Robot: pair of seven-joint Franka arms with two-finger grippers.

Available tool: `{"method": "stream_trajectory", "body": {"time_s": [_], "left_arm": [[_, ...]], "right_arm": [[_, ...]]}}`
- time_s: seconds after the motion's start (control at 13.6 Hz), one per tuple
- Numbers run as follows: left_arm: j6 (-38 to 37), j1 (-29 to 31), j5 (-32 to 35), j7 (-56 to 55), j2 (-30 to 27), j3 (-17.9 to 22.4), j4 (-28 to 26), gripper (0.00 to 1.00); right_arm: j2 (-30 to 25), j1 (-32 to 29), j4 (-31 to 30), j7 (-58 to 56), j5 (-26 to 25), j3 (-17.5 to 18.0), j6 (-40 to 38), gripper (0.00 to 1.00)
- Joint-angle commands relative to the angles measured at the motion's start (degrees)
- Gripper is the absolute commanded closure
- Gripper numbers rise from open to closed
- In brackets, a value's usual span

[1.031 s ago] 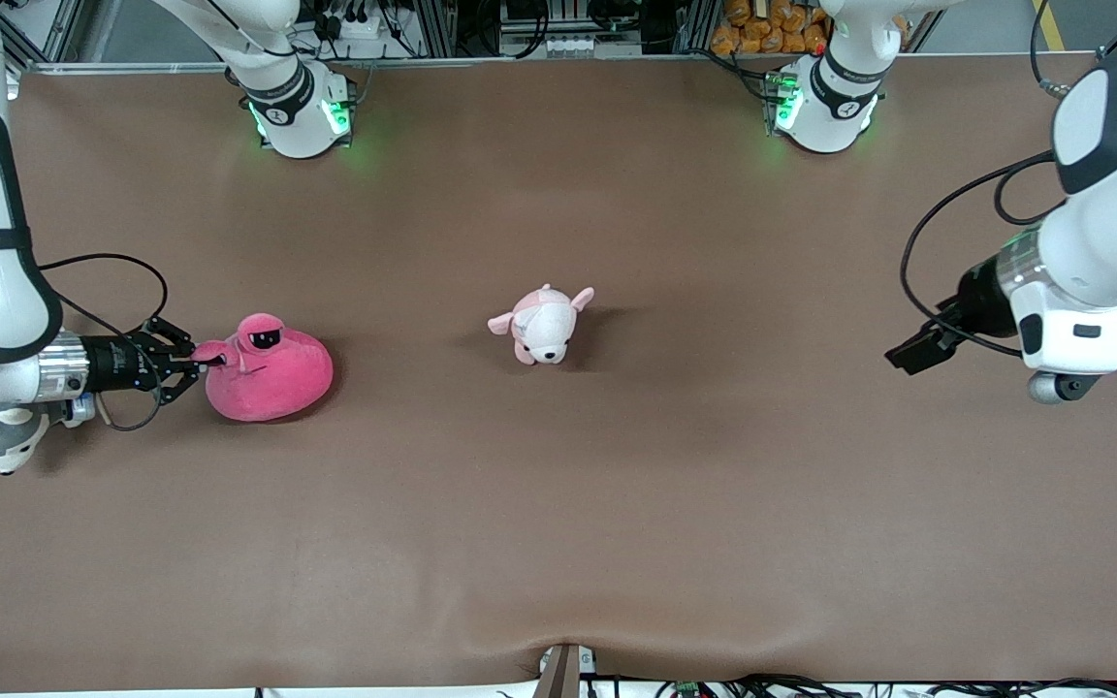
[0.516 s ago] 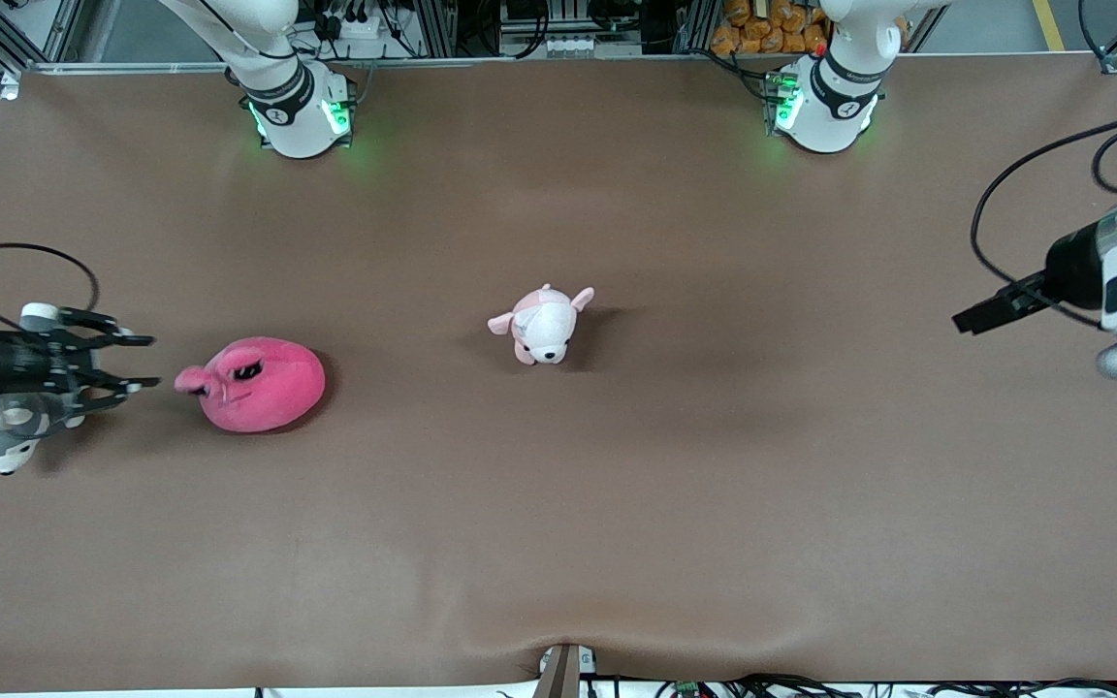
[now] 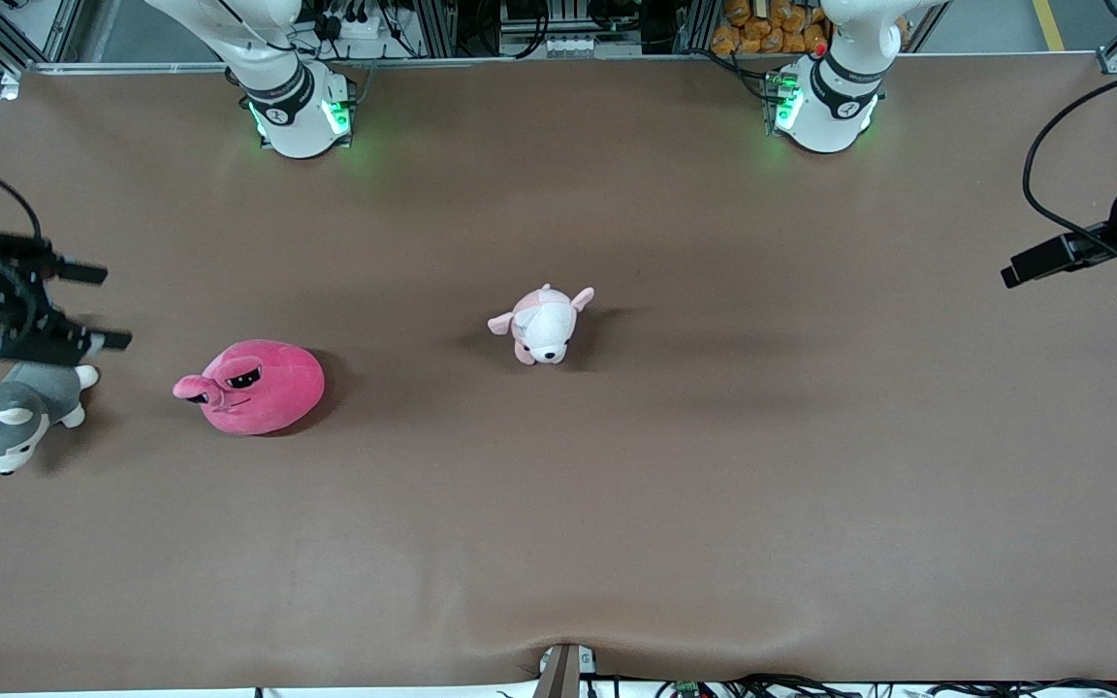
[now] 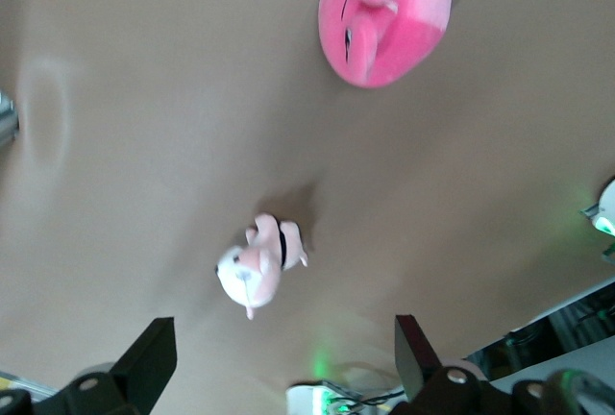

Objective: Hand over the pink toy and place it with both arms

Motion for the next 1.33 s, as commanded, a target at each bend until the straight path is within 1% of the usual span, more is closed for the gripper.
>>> {"method": "stream_trajectory", "body": {"time_s": [0.0,0.15,0.29,0.37,0.52,0.59,0.74,0.81,0.88,1.1,1.18,1.25], "left_arm": [[0.12,0.55,0.19,0.79,-5.21,-0.34,-5.38,0.0],[-0.76,0.55,0.19,0.79,-6.36,-0.34,-6.0,0.0],[-1.11,0.64,0.19,0.7,-6.8,-0.25,-6.01,0.0],[-1.03,0.55,0.27,0.7,-6.81,-0.25,-5.83,0.0],[0.72,0.55,0.97,0.7,-6.02,-0.16,-5.48,0.0],[1.17,0.55,0.98,0.7,-5.93,-0.16,-5.57,0.0],[1.17,0.55,0.98,0.7,-6.19,-0.07,-5.48,0.0],[1.17,0.55,0.98,0.7,-6.45,0.01,-5.48,0.0],[1.17,0.55,0.98,0.7,-6.54,0.19,-5.48,0.0],[1.08,0.46,1.06,0.88,-6.63,-0.16,-5.48,0.0],[1.08,0.55,1.06,0.88,-6.8,-0.34,-5.39,0.0],[1.0,0.46,0.98,0.97,-6.89,-0.42,-5.3,0.0]], "right_arm": [[-4.81,3.07,-0.46,-5.25,-1.33,-0.44,-2.49,0.0],[-7.37,3.87,-0.55,-17.07,-5.63,-0.35,-4.42,0.0],[-9.3,4.04,-0.63,-33.84,-9.84,-0.35,-8.11,0.0],[-10.01,4.48,-0.81,-43.06,-13.43,-0.27,-8.56,0.0],[-11.94,6.06,-3.34,-64.15,-22.74,-0.27,-9.09,0.0],[-12.56,6.33,-4.93,-69.47,-23.92,-0.27,-8.65,0.0],[-13.96,5.98,-6.95,-70.66,-24.02,-0.44,-8.12,0.0],[-15.27,5.8,-9.05,-70.75,-24.02,-0.53,-6.21,0.0],[-17.99,5.8,-13.16,-70.76,-24.02,-0.53,-3.4,0.0],[-28.35,5.8,-28.01,-71.36,-23.84,-0.62,5.39,0.0],[-31.08,5.89,-31.8,-73.46,-23.75,-0.7,7.24,0.0],[-32.67,5.98,-33.92,-76.09,-23.75,-0.79,8.65,0.0]]}}
